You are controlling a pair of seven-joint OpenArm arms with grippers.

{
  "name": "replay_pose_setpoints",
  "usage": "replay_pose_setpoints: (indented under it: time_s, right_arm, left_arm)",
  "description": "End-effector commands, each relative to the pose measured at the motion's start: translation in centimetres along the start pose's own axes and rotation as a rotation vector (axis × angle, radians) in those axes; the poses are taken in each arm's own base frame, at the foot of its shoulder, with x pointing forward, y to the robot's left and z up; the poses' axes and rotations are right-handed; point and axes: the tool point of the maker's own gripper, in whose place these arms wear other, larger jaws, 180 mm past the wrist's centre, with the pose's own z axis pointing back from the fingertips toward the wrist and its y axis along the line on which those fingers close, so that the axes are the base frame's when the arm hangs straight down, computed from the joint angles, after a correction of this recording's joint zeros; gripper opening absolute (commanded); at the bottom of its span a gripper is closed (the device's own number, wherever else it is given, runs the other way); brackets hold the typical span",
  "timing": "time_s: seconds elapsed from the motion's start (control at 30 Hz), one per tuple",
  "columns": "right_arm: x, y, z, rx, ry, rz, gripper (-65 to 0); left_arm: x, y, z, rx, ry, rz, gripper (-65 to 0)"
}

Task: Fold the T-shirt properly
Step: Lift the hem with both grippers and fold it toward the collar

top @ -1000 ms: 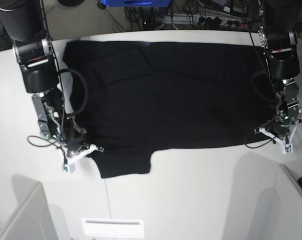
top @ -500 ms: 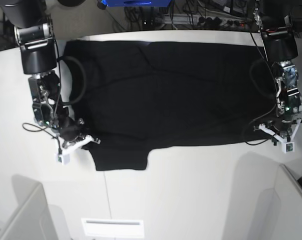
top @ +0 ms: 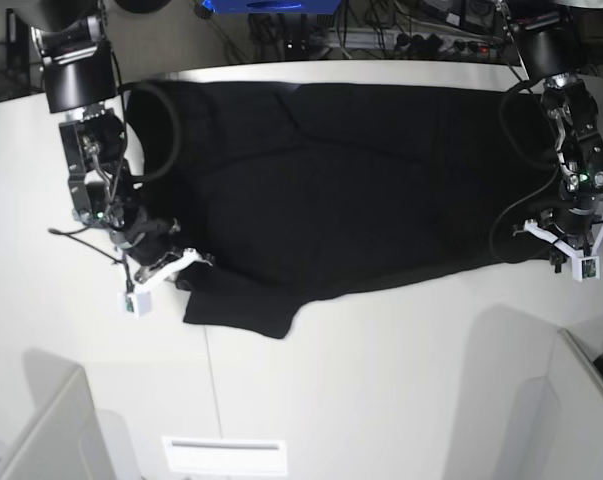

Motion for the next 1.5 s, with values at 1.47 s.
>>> replay_pose_setpoints:
  time_s: [1.47]
  right_arm:
    - [-3.3, -2.5, 14.0, -0.119, 0.000, -0.217, -65.0]
  left_arm:
    - [-2.2, 1.1, 7.9, -0.071, 0.147, -0.111, -65.0]
